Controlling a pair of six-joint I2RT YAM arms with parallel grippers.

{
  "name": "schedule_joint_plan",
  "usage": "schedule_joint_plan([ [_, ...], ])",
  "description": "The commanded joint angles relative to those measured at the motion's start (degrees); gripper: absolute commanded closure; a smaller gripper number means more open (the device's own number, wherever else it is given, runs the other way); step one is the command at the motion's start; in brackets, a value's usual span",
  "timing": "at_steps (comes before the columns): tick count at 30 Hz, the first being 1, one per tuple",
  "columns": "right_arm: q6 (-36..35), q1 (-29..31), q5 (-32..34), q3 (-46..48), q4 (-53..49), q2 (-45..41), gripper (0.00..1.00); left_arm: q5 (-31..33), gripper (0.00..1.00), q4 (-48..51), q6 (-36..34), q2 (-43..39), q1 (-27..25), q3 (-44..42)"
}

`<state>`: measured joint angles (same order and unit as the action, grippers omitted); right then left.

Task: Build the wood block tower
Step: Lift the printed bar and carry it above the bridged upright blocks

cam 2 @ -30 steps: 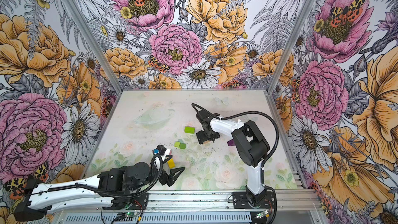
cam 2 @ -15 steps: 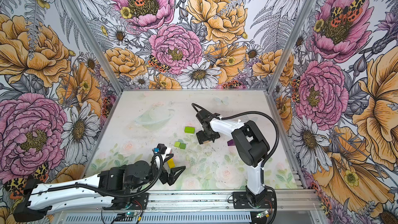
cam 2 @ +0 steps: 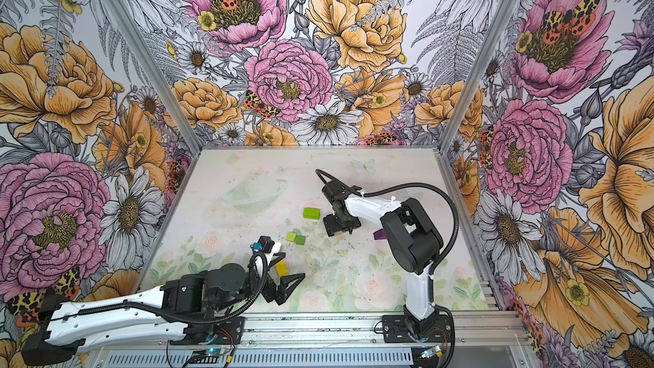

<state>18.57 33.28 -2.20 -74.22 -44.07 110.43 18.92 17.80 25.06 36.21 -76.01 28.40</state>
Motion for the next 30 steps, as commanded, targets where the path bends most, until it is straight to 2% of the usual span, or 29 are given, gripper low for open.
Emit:
schedule_joint_plan([
  [1, 1.8, -0.3, 0.8, -1.1, -1.1, -0.1, 0.29, -1.2, 0.01, 0.1, -1.3, -0.7, 1.8, 1.0],
  [12, 6.4, -3.8, 2.9, -8.3, -4.2, -1.0, 0.3, 0.8, 0.01, 0.7, -2.1, -0.6, 5.4, 2.3],
  [19, 10.7, -7.8, 3.2, -15.0, -5.1, 2.8, 0.3, -2.6, 0.01, 0.9, -3.6, -0.6, 9.7, 3.1],
  [30, 11.7, -9.6, 2.4, -23.6, -7.7, 9.7, 0.3, -10.3, 0.01, 0.9, -5.1, -1.4, 17.5, 3.2],
])
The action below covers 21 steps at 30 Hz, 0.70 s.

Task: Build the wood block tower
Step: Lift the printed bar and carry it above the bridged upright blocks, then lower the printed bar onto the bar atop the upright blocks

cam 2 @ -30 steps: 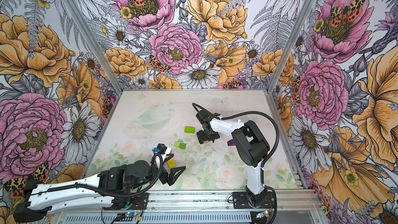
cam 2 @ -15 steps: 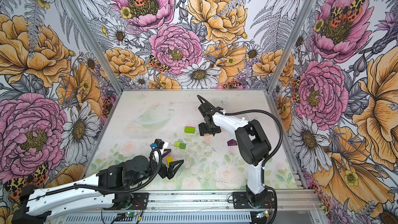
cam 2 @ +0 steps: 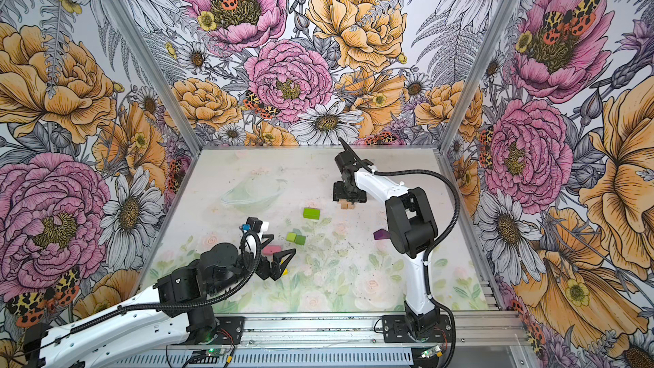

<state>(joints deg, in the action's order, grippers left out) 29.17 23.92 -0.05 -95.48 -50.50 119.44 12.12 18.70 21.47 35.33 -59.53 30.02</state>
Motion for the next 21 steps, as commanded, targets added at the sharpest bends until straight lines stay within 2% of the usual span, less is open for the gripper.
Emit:
schedule_joint_plan([
  [1, 1.0, -0.2, 0.3, -2.5, -1.3, 0.8, 0.3, -3.8, 0.01, -0.1, -1.5, -0.5, 1.3, 1.6],
  [21, 1.0, -0.7, 0.3, -2.0, -1.6, 2.9, 0.29, -5.0, 0.01, -0.3, -1.5, 0.4, 2.4, 1.8],
])
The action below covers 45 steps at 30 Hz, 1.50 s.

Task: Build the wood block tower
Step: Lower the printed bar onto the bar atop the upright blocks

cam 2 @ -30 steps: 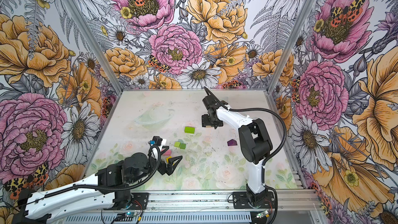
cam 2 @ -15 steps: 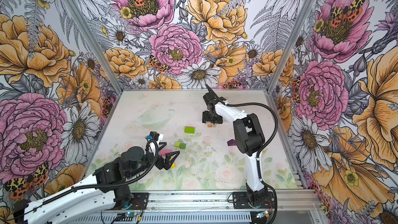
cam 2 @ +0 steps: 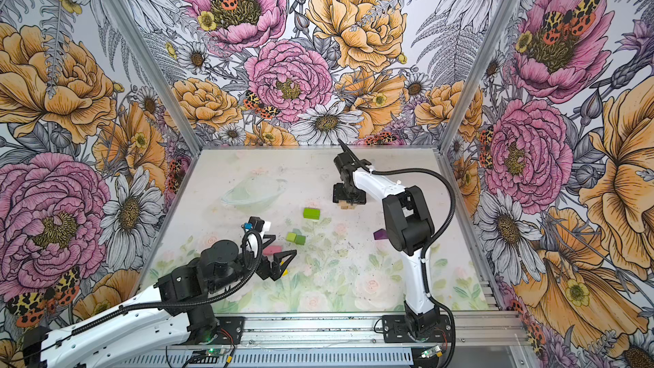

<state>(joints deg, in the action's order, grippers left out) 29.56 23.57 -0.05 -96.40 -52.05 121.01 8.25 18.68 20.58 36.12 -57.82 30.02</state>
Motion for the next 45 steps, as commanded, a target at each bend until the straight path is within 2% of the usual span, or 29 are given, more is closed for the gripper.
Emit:
schedule_joint_plan([
  [1, 0.6, -0.5, 0.3, -1.2, -0.1, 1.5, 0.29, -1.1, 0.01, -0.2, -0.7, -0.4, 0.7, 1.8],
  [35, 1.2, -1.7, -1.3, -6.2, -1.7, 5.7, 0.27, -2.1, 0.01, -0.8, -1.4, 0.5, 2.4, 1.9],
  [45, 0.6, -1.6, -1.3, -6.3, -2.3, 6.0, 0.18, -2.7, 0.01, -1.1, -1.3, 1.1, 2.5, 1.8],
])
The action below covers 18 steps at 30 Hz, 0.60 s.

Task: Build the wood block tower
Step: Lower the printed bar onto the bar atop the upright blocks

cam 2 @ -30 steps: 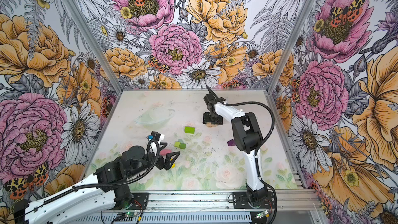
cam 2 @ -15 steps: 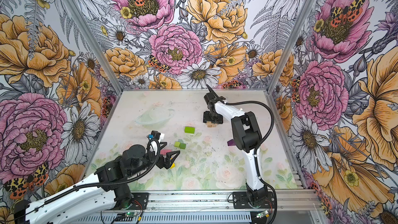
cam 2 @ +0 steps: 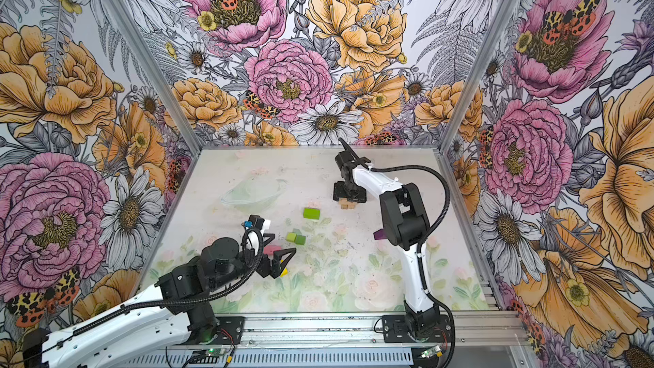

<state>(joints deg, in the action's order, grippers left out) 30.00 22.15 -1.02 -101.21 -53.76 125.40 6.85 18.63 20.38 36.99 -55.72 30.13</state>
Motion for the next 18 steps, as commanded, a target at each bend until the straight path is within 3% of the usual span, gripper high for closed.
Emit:
schedule_joint_plan([
  [1, 0.1, -0.2, -0.3, -1.5, -0.7, 1.6, 0.17, -1.4, 0.01, -1.0, -1.2, 0.3, 0.4, 1.7],
  [18, -0.7, -0.3, -1.0, -1.0, -1.6, -3.9, 0.13, -1.0, 0.01, -0.2, -1.0, -0.3, 0.4, 2.7],
])
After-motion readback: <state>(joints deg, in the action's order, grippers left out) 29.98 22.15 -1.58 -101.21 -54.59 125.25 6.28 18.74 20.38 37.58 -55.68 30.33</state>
